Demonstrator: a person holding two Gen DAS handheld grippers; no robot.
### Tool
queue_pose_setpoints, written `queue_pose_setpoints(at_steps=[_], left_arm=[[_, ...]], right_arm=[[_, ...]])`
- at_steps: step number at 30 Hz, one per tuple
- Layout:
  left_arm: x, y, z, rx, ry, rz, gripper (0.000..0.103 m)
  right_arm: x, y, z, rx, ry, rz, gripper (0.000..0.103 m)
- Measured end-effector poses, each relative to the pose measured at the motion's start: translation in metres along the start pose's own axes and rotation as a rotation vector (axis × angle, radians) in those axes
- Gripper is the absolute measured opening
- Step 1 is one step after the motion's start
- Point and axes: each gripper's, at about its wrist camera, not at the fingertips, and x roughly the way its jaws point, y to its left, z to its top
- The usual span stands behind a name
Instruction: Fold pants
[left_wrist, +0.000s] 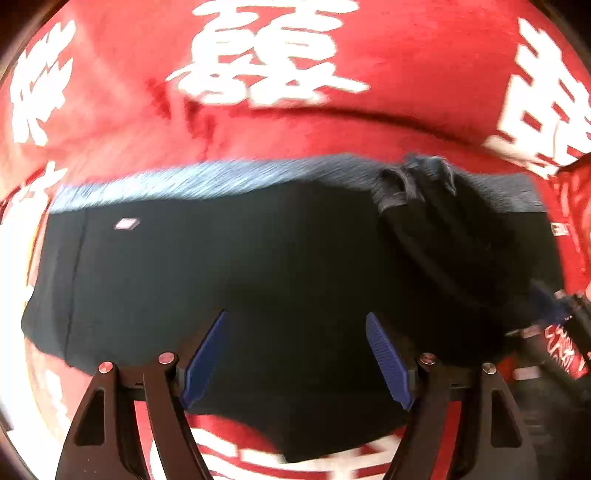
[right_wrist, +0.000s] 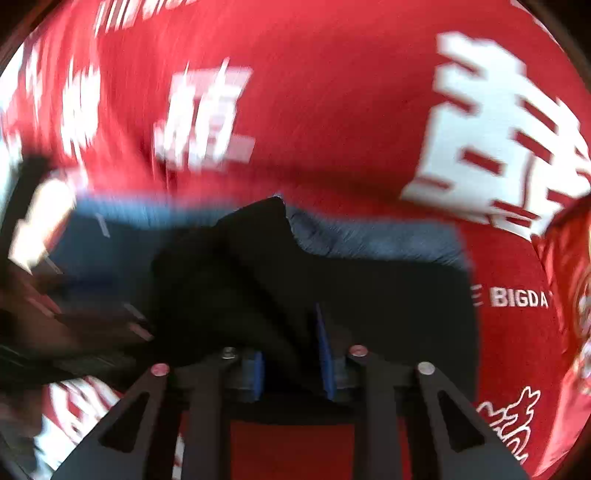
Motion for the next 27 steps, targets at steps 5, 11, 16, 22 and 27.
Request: queue_pose_setpoints(at_steps=[5,11,16,22,27], left_arm=[[0.004,0.019,-0.008,-0.013,0.014,-0.003,0.077],[-0.018,0.013,0.002,-0.044,0.005,-0.125,0.077],[-0.019,-0.024,0.016,0.012,0.025,-0.237,0.077],[-0.016,-0.060,0.022,0.039,0.049,-0.342,0.077],[0.010,-0.068,0.031,0.029,0.112,-0.328,0.063]], right_arm=[[0.005,0.055,-0.017,-0.197,0.013,-0.133,0.062],[-0.039,0.002,-0.030,0.100,0.010,0.237,0.063],[-0.017,-0.098,-0.058,0.665,0.080,0.509,0.063],[0.007,-0.132,-0.078,0.929,0.072,0.662,0.050],[0.024,-0.137,-0.089,0.997,0.087,0.700,0.048]])
